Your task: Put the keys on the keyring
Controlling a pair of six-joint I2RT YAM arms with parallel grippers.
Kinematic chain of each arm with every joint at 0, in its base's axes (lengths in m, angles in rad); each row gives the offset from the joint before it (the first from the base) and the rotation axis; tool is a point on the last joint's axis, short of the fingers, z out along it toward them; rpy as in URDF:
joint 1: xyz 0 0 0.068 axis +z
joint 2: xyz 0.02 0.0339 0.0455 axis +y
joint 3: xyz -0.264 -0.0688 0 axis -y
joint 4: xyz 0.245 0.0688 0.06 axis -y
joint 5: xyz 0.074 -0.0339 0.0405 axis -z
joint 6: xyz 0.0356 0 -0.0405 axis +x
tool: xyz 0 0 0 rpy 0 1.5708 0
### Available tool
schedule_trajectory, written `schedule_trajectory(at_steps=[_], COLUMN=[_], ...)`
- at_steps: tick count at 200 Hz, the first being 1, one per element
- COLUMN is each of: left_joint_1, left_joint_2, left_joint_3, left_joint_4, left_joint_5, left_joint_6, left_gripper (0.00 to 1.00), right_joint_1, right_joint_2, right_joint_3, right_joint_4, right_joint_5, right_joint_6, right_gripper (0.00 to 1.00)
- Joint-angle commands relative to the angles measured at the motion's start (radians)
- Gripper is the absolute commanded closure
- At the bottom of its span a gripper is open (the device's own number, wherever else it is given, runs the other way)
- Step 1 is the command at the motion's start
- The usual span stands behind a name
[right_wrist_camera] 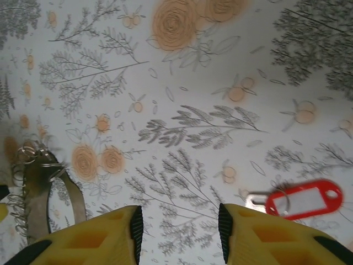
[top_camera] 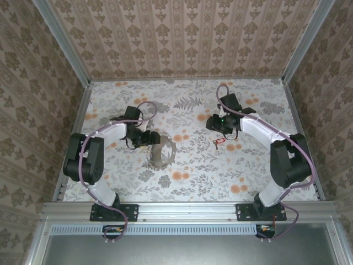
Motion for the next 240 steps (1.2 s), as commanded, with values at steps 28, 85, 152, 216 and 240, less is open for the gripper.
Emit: schedule_trajectory(at_steps=[28, 85, 152, 216, 240], left_joint_1=[-0.02, 0.069, 0.19, 0.224, 0.224], left_joint_2=[0.024, -0.123, -0.256, -0.288, -0.301], left_joint_3=[0.025, -0.052, -0.138, -0.18, -0.189], left_joint_4=[-0.006, -0.005, -0.054, -0.041, -0.05], left_joint_5=[0.017, 0.059, 0.086, 0.093, 0.07], left_joint_6=[0.028, -0.007, -0.05, -0.046, -0.03], left_gripper=[0.35, 0.38, 0.38, 0.39, 0.39], right_joint_1=[0.118, 0.303, 0.387, 0.523, 0.547], right_joint_2=[0.119, 0.112, 0.126, 0.118, 0.129], right_joint_3=[0.066, -0.049, 0.024, -0.069, -0.13], right_joint_4=[0.144, 0.452, 0.152, 0.198, 0.305], right_joint_5=[-0.178, -0.216, -0.203, -0.164, -0.102], right_joint_6=[-0.177, -0.944, -1.516, -1.743, -1.802], right_gripper=[0.62, 0.64, 0.59, 0.57, 0.57])
